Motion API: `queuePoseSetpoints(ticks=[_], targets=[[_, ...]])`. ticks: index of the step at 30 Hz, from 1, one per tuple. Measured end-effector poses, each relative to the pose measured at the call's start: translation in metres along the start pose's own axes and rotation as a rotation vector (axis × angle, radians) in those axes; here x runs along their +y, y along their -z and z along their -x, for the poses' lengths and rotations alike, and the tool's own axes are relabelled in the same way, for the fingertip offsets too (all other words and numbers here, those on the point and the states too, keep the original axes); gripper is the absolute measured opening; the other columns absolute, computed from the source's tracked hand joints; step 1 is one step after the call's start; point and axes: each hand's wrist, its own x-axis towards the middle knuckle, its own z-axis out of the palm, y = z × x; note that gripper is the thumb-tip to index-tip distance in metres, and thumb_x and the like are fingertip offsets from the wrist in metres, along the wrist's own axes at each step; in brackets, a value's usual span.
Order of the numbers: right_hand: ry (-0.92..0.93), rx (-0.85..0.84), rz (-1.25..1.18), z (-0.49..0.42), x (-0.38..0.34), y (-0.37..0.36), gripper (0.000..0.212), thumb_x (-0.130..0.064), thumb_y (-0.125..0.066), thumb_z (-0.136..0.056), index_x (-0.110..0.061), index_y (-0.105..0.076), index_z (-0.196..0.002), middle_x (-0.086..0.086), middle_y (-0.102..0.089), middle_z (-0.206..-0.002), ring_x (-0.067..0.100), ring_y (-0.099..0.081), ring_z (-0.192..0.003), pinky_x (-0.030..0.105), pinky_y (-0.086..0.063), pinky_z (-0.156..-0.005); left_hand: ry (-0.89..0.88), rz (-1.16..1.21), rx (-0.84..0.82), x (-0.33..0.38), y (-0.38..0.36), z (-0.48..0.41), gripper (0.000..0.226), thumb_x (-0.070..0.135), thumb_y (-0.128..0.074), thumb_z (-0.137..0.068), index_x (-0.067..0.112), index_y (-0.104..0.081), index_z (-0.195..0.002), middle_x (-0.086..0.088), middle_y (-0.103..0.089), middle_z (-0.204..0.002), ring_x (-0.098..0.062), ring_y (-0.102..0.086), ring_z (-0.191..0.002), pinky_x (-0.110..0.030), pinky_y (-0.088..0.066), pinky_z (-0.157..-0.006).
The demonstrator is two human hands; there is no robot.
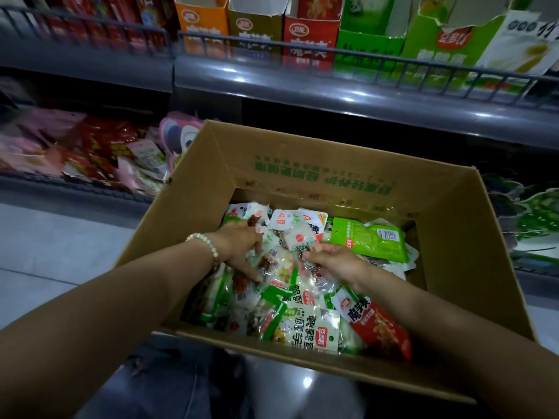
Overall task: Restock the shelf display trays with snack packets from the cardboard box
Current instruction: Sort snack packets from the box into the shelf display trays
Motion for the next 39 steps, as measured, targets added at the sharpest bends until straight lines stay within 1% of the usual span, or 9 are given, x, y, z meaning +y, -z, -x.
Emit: queuePoseSetpoints(ticks=[4, 8, 13, 18, 21, 25, 31, 35, 39], targets=[[-0.044, 0.016, -0.001, 0.002, 0.001, -0.005, 0.063, -0.036, -0.070, -0.079, -0.009, -0.047, -0.132, 0.013, -0.068, -0.107, 0.032, -0.063, -0.103, 0.032, -0.054, -0.077, 0.075, 0.041, 0.041, 0.010, -0.019, -0.007, 0.044, 0.066, -0.067, -0.069, 0.027, -0.062, -0.088, -0.001, -0.046, -0.128, -0.027, -0.025, -0.132, -0.042, -0.013, -0.113], [-0.098, -0.020, -0.132, 0.003, 0.001, 0.002, 0.051, -0.027, -0.066, -0.084, -0.004, -0.050, -0.127, -0.010, -0.052, -0.039, -0.001, -0.047, -0.037, 0.014, -0.043, -0.048, 0.042, 0.103, 0.124, 0.020, -0.022, -0.011, 0.037, 0.060, -0.070, -0.070, 0.024, -0.061, -0.076, 0.005, -0.054, -0.099, -0.019, -0.035, -0.117, -0.039, -0.023, -0.107], [-0.003, 0.060, -0.217, 0.013, -0.023, 0.017, 0.062, -0.040, -0.073, -0.074, -0.010, -0.055, -0.126, 0.005, -0.064, -0.116, 0.018, -0.060, -0.104, 0.041, -0.043, -0.103, -0.001, 0.887, 0.318, 0.028, 0.000, -0.009, 0.030, 0.023, -0.074, -0.080, 0.018, -0.048, -0.066, 0.004, -0.052, -0.063, -0.014, -0.051, -0.065, -0.020, -0.037, -0.058], [0.130, 0.020, -0.415, 0.037, -0.052, 0.035, 0.046, -0.034, -0.071, -0.069, -0.012, -0.064, -0.108, 0.009, -0.065, -0.117, 0.024, -0.057, -0.114, 0.045, -0.038, -0.108, -0.033, 1.407, 0.426, 0.048, 0.043, 0.013, 0.041, 0.007, -0.072, -0.079, 0.013, -0.047, -0.111, -0.003, -0.062, -0.097, -0.014, -0.065, -0.074, -0.024, -0.055, -0.065], [0.195, 0.081, -0.499, 0.057, -0.055, 0.035, 0.060, -0.039, -0.073, -0.062, -0.012, -0.062, -0.115, 0.009, -0.060, -0.127, 0.025, -0.051, -0.124, 0.048, -0.032, -0.111, -0.072, 1.590, 0.512, 0.064, 0.061, 0.025, 0.044, 0.009, -0.068, -0.083, 0.012, -0.052, -0.124, -0.006, -0.066, -0.092, -0.012, -0.068, -0.065, -0.024, -0.059, -0.067], [0.238, 0.270, -0.642, 0.085, -0.060, 0.034, 0.074, -0.044, -0.074, -0.061, -0.016, -0.056, -0.126, 0.004, -0.054, -0.136, 0.022, -0.042, -0.132, 0.048, -0.023, -0.116, -0.003, 1.765, 0.590, 0.091, 0.065, 0.039, 0.055, 0.026, -0.061, -0.089, 0.010, -0.043, -0.138, -0.020, -0.065, -0.111, -0.023, -0.067, -0.092, -0.029, -0.054, -0.087], [0.272, 0.378, -0.796, 0.131, -0.069, 0.027, 0.011, -0.029, -0.065, -0.086, -0.021, -0.064, -0.093, 0.000, -0.066, -0.102, 0.015, -0.057, -0.101, 0.035, -0.040, -0.102, -0.047, 2.090, 0.509, 0.147, 0.064, 0.060, 0.033, 0.020, -0.058, -0.092, 0.015, -0.051, -0.123, -0.012, -0.067, -0.100, -0.015, -0.066, -0.086, -0.024, -0.051, -0.083], [0.357, 0.392, -0.955, 0.149, -0.077, 0.030, 0.008, -0.021, -0.061, -0.090, -0.015, -0.063, -0.094, 0.002, -0.069, -0.088, 0.011, -0.067, -0.073, 0.024, -0.053, -0.062, -0.195, 2.155, 0.394, 0.181, 0.066, 0.070, 0.006, 0.011, -0.052, -0.094, 0.009, -0.056, -0.098, -0.010, -0.064, -0.093, -0.016, -0.061, -0.075, -0.024, -0.053, -0.068], [0.442, 0.434, -1.011, 0.164, -0.084, 0.034, 0.007, -0.010, -0.061, -0.089, -0.012, -0.055, -0.088, 0.007, -0.065, -0.084, 0.014, -0.064, -0.064, 0.024, -0.054, -0.052, -0.299, 1.986, 0.414, 0.207, 0.071, 0.078, 0.015, 0.011, -0.061, -0.089, 0.006, -0.059, -0.104, -0.007, -0.065, -0.093, -0.014, -0.062, -0.077, -0.019, -0.053, -0.066]])
